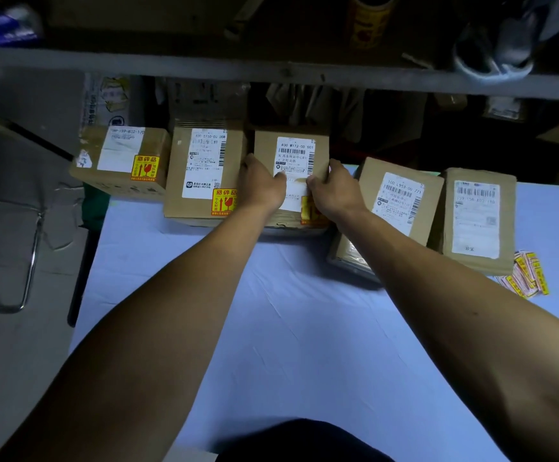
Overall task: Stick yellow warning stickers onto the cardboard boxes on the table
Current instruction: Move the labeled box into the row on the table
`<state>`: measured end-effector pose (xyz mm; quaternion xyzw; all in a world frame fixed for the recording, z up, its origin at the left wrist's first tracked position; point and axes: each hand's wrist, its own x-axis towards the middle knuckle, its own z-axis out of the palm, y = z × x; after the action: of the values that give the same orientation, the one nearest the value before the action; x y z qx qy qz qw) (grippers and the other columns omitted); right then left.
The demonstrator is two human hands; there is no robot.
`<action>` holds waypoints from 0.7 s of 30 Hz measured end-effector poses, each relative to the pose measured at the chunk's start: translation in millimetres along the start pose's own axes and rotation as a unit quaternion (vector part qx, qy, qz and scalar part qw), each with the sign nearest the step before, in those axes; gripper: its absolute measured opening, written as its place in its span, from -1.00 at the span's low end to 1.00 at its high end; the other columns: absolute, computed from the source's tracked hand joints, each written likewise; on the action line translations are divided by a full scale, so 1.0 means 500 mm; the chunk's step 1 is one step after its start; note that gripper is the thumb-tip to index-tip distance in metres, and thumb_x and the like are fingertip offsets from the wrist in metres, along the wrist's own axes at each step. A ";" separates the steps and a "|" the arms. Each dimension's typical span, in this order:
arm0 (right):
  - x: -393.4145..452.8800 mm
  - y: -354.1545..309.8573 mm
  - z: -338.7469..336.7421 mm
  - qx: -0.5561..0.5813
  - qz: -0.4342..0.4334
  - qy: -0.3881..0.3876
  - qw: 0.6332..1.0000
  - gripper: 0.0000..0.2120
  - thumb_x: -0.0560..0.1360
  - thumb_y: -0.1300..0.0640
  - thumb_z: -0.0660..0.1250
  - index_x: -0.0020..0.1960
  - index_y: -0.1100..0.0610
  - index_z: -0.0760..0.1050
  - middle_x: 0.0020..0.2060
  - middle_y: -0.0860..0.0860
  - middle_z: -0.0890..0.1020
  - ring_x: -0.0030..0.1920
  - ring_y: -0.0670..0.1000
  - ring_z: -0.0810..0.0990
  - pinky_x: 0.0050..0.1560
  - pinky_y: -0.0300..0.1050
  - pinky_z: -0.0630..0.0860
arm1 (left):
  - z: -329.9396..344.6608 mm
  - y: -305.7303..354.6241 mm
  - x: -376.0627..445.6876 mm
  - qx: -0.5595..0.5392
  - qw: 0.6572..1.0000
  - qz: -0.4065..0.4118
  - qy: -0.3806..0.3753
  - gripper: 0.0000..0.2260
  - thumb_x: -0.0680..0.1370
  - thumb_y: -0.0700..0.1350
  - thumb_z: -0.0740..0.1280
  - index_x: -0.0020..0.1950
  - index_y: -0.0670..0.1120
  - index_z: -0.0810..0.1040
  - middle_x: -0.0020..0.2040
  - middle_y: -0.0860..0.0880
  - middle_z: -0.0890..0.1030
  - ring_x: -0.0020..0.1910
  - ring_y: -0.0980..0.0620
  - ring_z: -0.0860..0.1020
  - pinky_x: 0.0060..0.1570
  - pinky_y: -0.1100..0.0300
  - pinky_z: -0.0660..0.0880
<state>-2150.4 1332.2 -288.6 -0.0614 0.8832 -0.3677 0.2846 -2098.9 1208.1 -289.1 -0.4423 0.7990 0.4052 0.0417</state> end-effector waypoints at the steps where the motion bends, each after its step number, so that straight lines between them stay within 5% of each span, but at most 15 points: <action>1: -0.007 -0.001 -0.006 -0.014 -0.018 0.002 1.000 -0.61 0.59 0.07 0.25 0.38 0.19 0.38 0.27 0.15 0.58 0.27 0.20 0.52 0.19 -0.04 0.45 | -0.001 0.002 -0.003 0.022 1.000 0.020 0.008 -0.40 0.57 -0.07 0.36 0.52 -0.24 0.21 0.46 -0.20 0.38 0.43 -0.20 0.38 0.38 0.01 0.37; 4: -0.040 0.003 -0.029 -0.078 -0.088 0.025 0.993 -0.59 0.57 0.10 0.26 0.38 0.21 0.39 0.25 0.18 0.58 0.26 0.23 0.51 0.14 -0.04 0.41 | -0.010 0.009 -0.034 0.125 0.987 0.104 0.017 -0.39 0.57 -0.05 0.33 0.56 -0.19 0.19 0.52 -0.19 0.26 0.49 -0.20 0.27 0.44 0.01 0.28; 10: -0.125 0.070 -0.107 -0.265 -0.185 0.057 0.945 -0.44 0.58 -0.01 0.26 0.53 0.15 0.29 0.49 0.23 0.34 0.51 0.24 0.24 0.48 0.08 0.22 | -0.029 0.002 -0.115 0.355 0.894 0.274 -0.015 -0.41 0.60 0.13 0.22 0.59 -0.03 0.18 0.61 -0.15 0.11 0.58 -0.21 0.05 0.50 -0.16 0.13; 17: -0.244 0.191 -0.171 -0.293 -0.136 0.099 0.941 -0.42 0.60 -0.04 0.23 0.55 0.15 0.24 0.51 0.24 0.29 0.52 0.25 0.20 0.51 0.06 0.13 | -0.001 0.003 -0.223 0.402 0.853 0.326 -0.058 -0.43 0.62 0.18 0.15 0.58 -0.02 0.17 0.61 -0.15 0.07 0.59 -0.20 -0.04 0.48 -0.21 0.08; 21: -0.283 0.261 -0.185 -0.267 -0.103 0.117 0.951 -0.44 0.60 -0.04 0.23 0.52 0.19 0.27 0.42 0.23 0.37 0.43 0.27 0.29 0.45 0.08 0.24 | 0.039 0.007 -0.255 0.408 0.846 0.334 -0.083 -0.41 0.63 0.18 0.13 0.60 -0.04 0.12 0.59 -0.14 0.13 0.59 -0.19 0.01 0.49 -0.20 0.04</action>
<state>-2070.7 1528.2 -260.5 -0.1820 0.9651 -0.1503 0.1135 -2030.1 1308.2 -245.8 -0.0563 0.9853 0.0672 0.1464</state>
